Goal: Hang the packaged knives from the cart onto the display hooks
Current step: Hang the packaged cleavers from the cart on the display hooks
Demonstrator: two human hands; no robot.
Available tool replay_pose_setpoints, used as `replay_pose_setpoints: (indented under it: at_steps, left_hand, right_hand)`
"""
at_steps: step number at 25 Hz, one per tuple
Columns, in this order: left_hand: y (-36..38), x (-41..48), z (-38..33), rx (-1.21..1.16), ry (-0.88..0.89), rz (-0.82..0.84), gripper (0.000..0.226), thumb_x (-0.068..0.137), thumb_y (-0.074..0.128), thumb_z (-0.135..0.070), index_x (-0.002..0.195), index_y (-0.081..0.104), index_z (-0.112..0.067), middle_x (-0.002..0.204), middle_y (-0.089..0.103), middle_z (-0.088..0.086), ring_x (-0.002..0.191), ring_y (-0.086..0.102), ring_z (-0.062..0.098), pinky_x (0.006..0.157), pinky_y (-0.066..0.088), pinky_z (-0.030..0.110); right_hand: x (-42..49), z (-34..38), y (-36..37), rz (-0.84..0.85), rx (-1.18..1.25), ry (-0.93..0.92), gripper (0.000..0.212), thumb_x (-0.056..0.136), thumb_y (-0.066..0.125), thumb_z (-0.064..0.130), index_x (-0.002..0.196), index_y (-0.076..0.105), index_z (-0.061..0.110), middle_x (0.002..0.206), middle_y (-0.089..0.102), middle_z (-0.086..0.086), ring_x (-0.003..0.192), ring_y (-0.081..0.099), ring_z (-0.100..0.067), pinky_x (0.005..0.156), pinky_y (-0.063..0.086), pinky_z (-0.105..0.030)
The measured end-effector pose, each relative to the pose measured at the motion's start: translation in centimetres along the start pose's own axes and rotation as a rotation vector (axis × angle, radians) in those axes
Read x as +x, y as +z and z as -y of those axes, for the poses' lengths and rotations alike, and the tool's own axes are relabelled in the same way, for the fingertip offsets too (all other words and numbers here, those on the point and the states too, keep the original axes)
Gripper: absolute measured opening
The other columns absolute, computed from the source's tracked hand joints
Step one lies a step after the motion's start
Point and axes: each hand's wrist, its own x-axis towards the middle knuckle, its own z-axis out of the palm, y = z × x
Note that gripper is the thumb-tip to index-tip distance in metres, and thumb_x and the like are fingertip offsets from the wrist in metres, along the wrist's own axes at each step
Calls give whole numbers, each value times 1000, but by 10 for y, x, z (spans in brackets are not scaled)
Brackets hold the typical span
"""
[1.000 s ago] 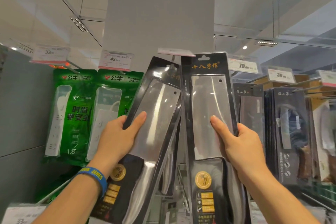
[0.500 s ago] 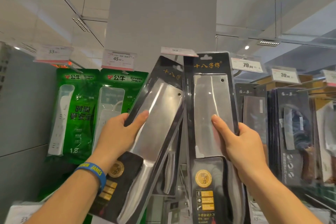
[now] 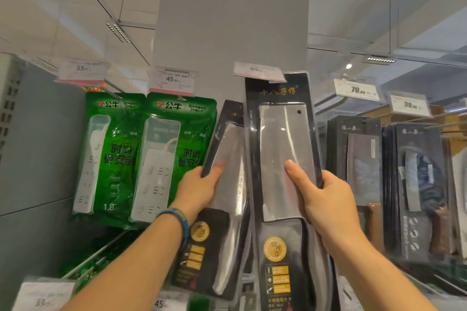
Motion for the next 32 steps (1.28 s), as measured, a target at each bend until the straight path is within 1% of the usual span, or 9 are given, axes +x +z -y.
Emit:
replay_pose_setpoints:
  at_steps: [3,7,9,13,16,18,23,25,32]
  left_hand:
    - [27,4,6,-63,-80,61,71,89,52,-65,132,56,-8,132,62,16,117,60,31,103,47,41]
    - [25,2,-6,530,-83,143,74,97,29,-64,132,51,-3,125,62,21,112,60,35,96,49,40]
    - [9,-1,-26,645,109,22,65,100,30,-59,133,47,-6,121,63,18,106,62,34,91,51,41]
    - [-29,-7,-98,280,765,-323,50,100,45,-45,144,38,-22,128,59,-6,102,61,12,85,51,33]
    - [-44,4,-148,484,1047,-374,56,94,60,-33,146,39,-28,146,47,-4,126,51,15,96,45,29]
    - [-46,13,-167,652,1104,-335,45,97,58,-28,141,50,-26,143,53,-2,127,52,20,103,47,35]
    - [-52,28,-179,665,1162,-282,29,101,53,-27,124,69,-24,120,70,-3,106,64,20,89,50,36]
    - [-55,32,-183,656,1177,-292,28,101,53,-31,122,70,-24,118,72,-3,106,66,20,89,49,36]
    - [-62,32,-193,673,1132,-243,29,99,55,-38,120,71,-26,109,75,-1,98,68,21,87,52,40]
  right_hand:
    - [-4,1,12,17,17,21,68,65,72,80,76,69,13,69,73,2,65,69,-19,65,58,-47]
    - [-4,0,12,10,5,26,71,64,69,82,75,67,12,67,71,4,61,67,-17,58,55,-41]
    - [-5,-3,9,-23,-2,6,81,63,67,86,73,63,6,63,67,-4,53,59,-17,54,48,-37]
    - [-15,-16,13,-28,-61,-12,96,60,61,92,74,55,-3,63,58,-15,53,47,-23,53,42,-41]
    - [-23,-23,23,1,-77,8,95,59,59,94,73,57,0,65,61,-14,52,48,-21,53,43,-40]
    - [-29,-25,32,22,-51,28,91,61,60,93,70,55,2,61,59,-9,51,45,-13,52,40,-36]
    - [-38,-25,41,21,-8,13,78,62,63,91,61,50,14,53,56,5,46,45,-8,47,39,-27]
    - [-29,-19,41,-23,17,-25,81,62,63,91,61,45,12,51,49,3,45,39,-8,49,37,-30]
    - [-28,-15,58,51,82,85,81,63,64,89,77,70,10,72,73,0,66,68,-16,68,57,-45]
